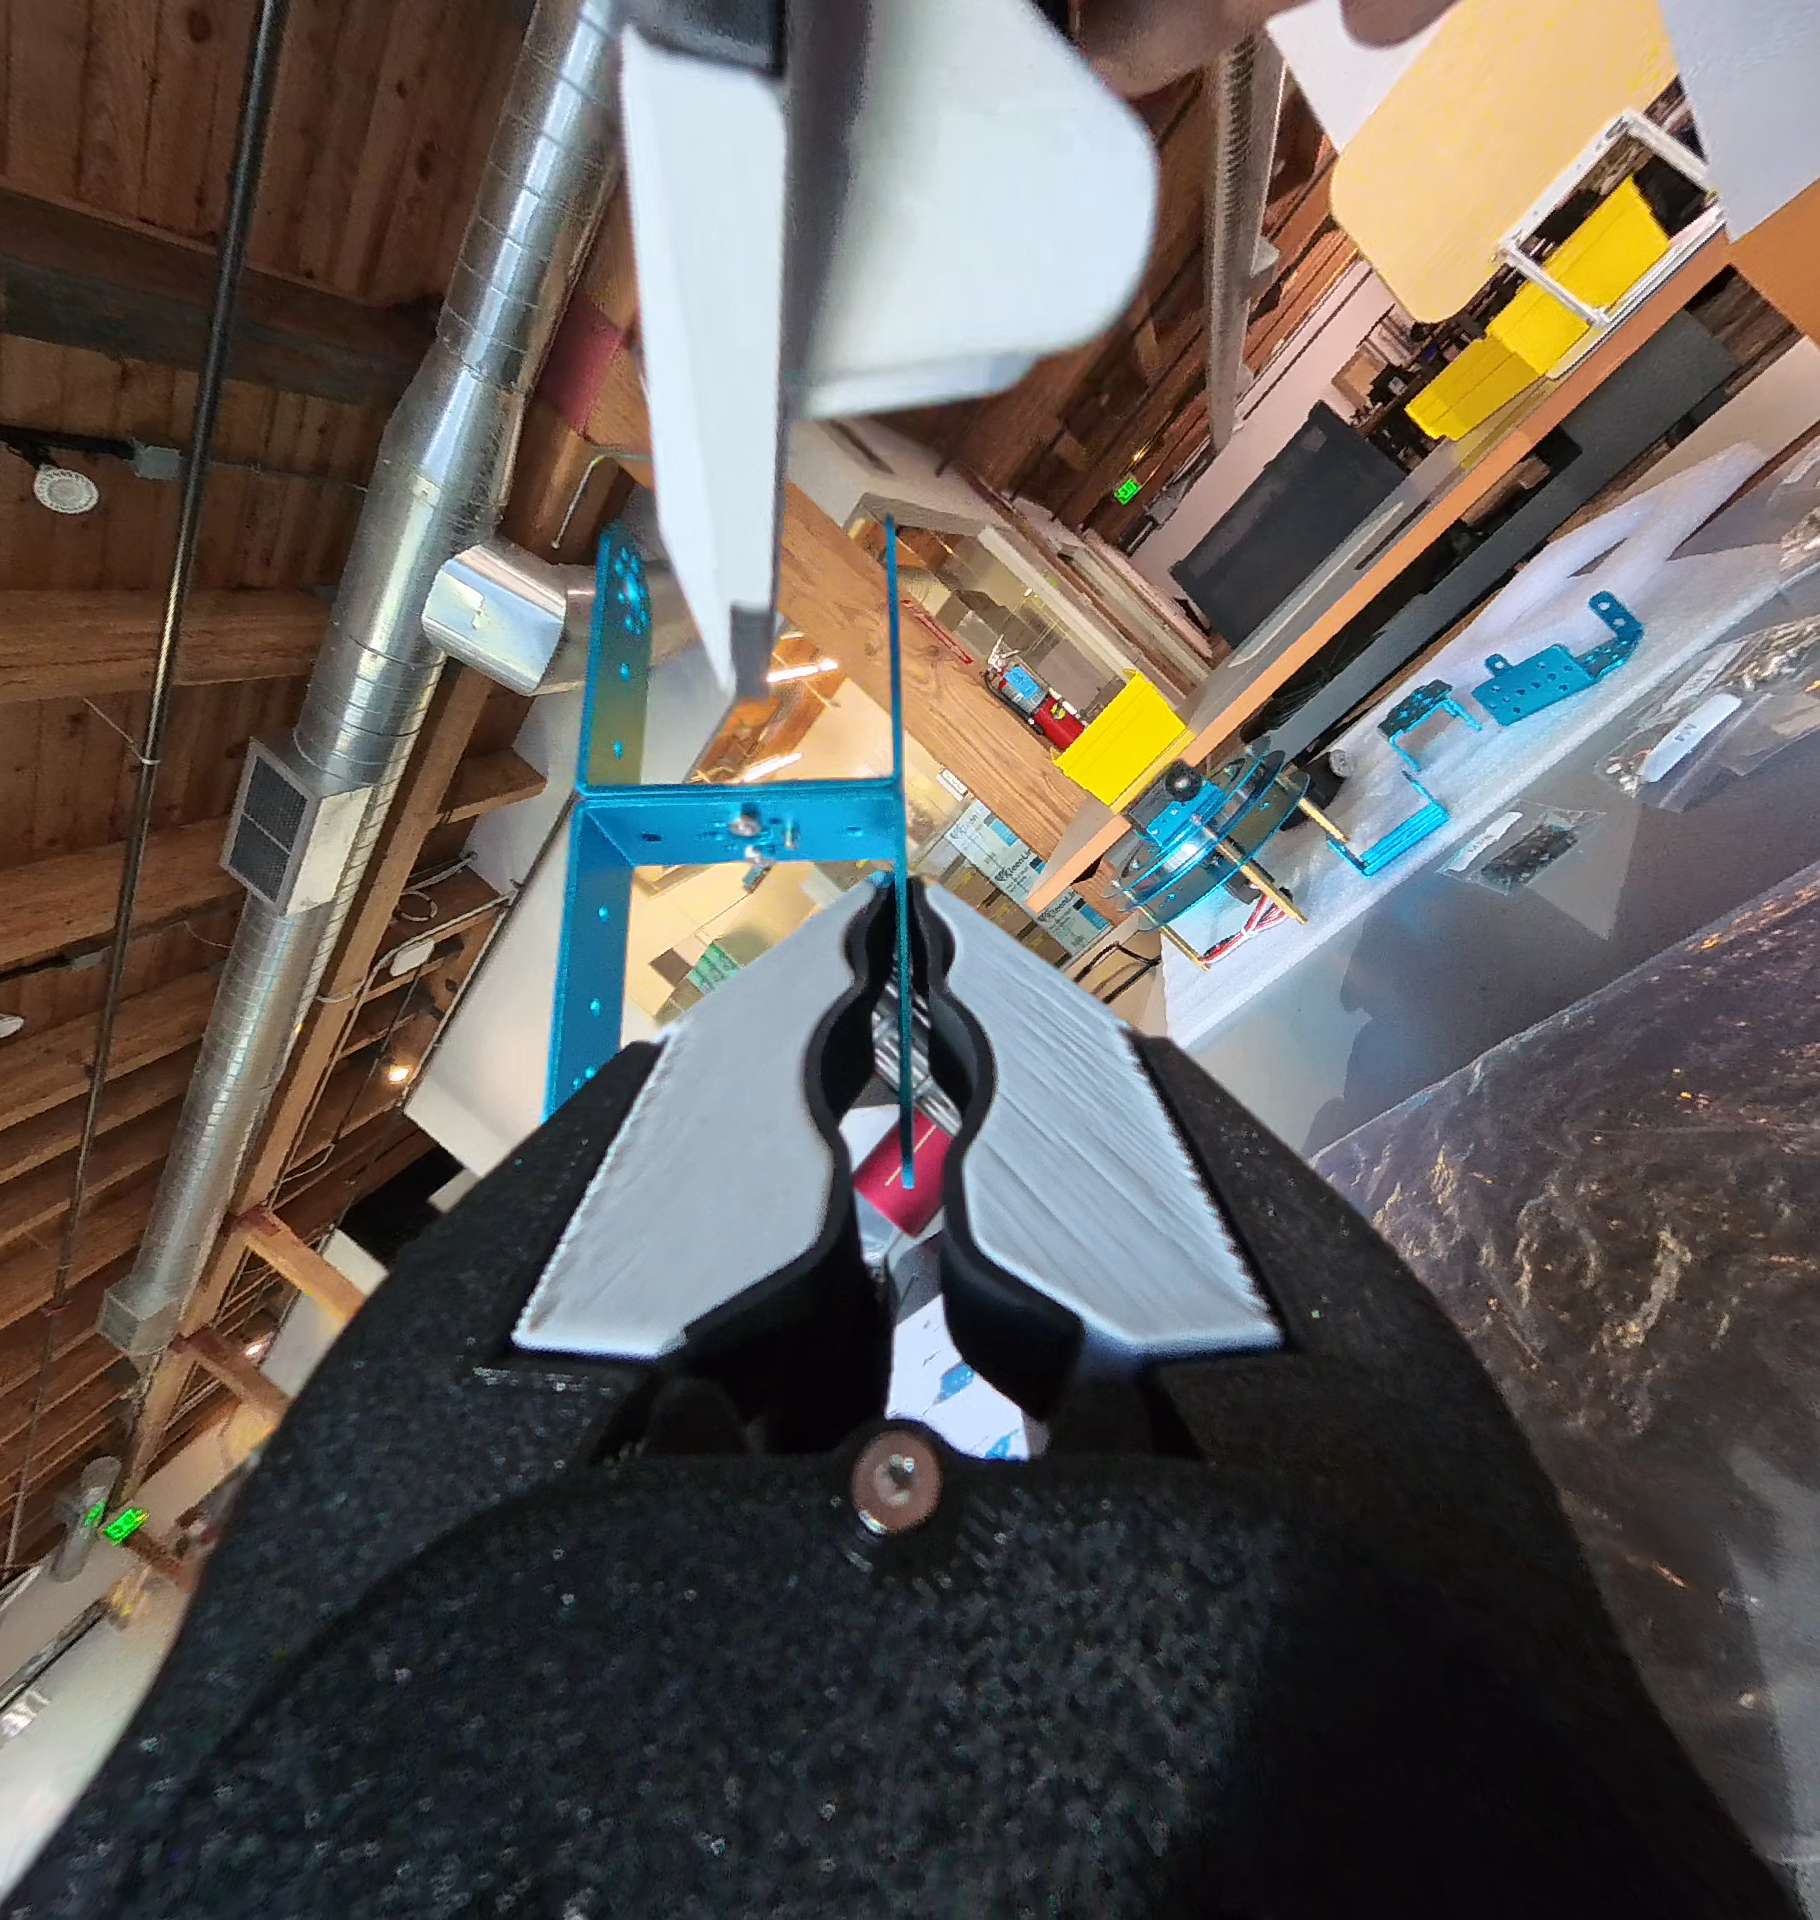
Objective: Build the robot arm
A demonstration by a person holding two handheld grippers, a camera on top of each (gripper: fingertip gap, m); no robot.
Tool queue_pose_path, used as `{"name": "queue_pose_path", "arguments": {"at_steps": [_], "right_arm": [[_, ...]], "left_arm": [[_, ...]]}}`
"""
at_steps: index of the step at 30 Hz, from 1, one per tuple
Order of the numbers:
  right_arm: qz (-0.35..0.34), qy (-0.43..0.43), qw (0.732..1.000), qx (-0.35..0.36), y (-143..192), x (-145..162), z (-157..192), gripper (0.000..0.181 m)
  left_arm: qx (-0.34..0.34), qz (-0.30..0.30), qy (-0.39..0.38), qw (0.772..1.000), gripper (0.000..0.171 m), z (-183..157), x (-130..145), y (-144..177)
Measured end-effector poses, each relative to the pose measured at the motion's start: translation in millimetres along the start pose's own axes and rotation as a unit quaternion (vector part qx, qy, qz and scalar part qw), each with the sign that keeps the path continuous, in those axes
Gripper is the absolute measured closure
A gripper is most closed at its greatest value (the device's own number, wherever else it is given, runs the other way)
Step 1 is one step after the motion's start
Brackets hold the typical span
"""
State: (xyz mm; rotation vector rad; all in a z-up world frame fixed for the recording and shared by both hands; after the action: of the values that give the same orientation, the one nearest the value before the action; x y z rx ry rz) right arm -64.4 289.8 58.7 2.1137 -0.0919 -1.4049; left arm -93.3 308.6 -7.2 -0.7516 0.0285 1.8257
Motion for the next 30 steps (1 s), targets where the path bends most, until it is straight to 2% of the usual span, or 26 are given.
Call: {"name": "queue_pose_path", "arguments": {"at_steps": [3,6,8,11,12,14,16,17,21,22,23,26,30], "right_arm": [[-0.033,0.012,0.999,-0.014,22.3,-2.1,-15.3,0.142],[-0.082,0.003,0.988,-0.134,43.8,1.2,-10.3,0.122],[-0.076,-0.018,0.979,-0.186,45.1,15.3,-13.5,0.1],[-0.027,-0.072,0.973,-0.219,26.5,38.8,-18.2,0.091],[-0.014,-0.077,0.971,-0.224,20.8,44.3,-18.4,0.087],[-0.012,-0.067,0.976,-0.207,14.4,49.1,-23.8,0.093],[-0.013,-0.01,0.982,-0.19,16.2,51.6,-21.2,0.093],[-0.008,0.032,0.987,-0.159,16.9,53.8,-22.3,0.093],[0.015,0.141,0.985,-0.1,22.2,56.4,-17.5,0.072],[0.009,0.16,0.982,-0.101,23.7,53.4,-14.7,0.062],[-0.004,0.177,0.978,-0.106,25.8,49.2,-12.1,0.062],[-0.026,0.213,0.966,-0.146,29.4,42.9,-2.0,0.07],[-0.001,0.244,0.953,-0.18,23.4,54.4,8.1,0.081]], "left_arm": [[0.018,-0.02,0.031,0.999,0.171,-0.1,-2.5,1.4],[0.055,-0.063,0.088,0.993,0.171,0.0,-9.2,4.6],[0.085,-0.084,0.123,0.985,0.171,-1.5,-11.9,6.0],[0.123,-0.102,0.146,0.976,0.171,-7.1,-13.6,6.3],[0.139,-0.107,0.149,0.973,0.171,-10.8,-14.6,6.6],[0.166,-0.121,0.152,0.967,0.171,-16.9,-18.1,9.3],[0.185,-0.133,0.166,0.959,0.171,-19.9,-21.9,12.4],[0.192,-0.138,0.172,0.956,0.171,-20.0,-23.3,13.4],[0.212,-0.171,0.2,0.941,0.171,-17.9,-31.2,19.1],[0.225,-0.181,0.208,0.934,0.171,-19.0,-34.1,21.4],[0.236,-0.19,0.215,0.929,0.171,-19.9,-36.7,23.2],[0.268,-0.208,0.222,0.914,0.17,-25.3,-43.3,27.4],[0.305,-0.222,0.221,0.899,0.17,-34.1,-49.9,33.0]]}}
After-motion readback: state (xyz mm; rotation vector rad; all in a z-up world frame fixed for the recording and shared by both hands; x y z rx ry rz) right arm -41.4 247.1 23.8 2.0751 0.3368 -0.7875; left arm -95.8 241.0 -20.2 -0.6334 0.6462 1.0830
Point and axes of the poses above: each gripper's, where its closed fingertips meet, y back along the fingers, x out of its underside, z = x × y across the jaws, the point moved 3 cm from there along y, back along the fingers, and after that the axes turned 7 degrees about -y, right-handed, at the moved point
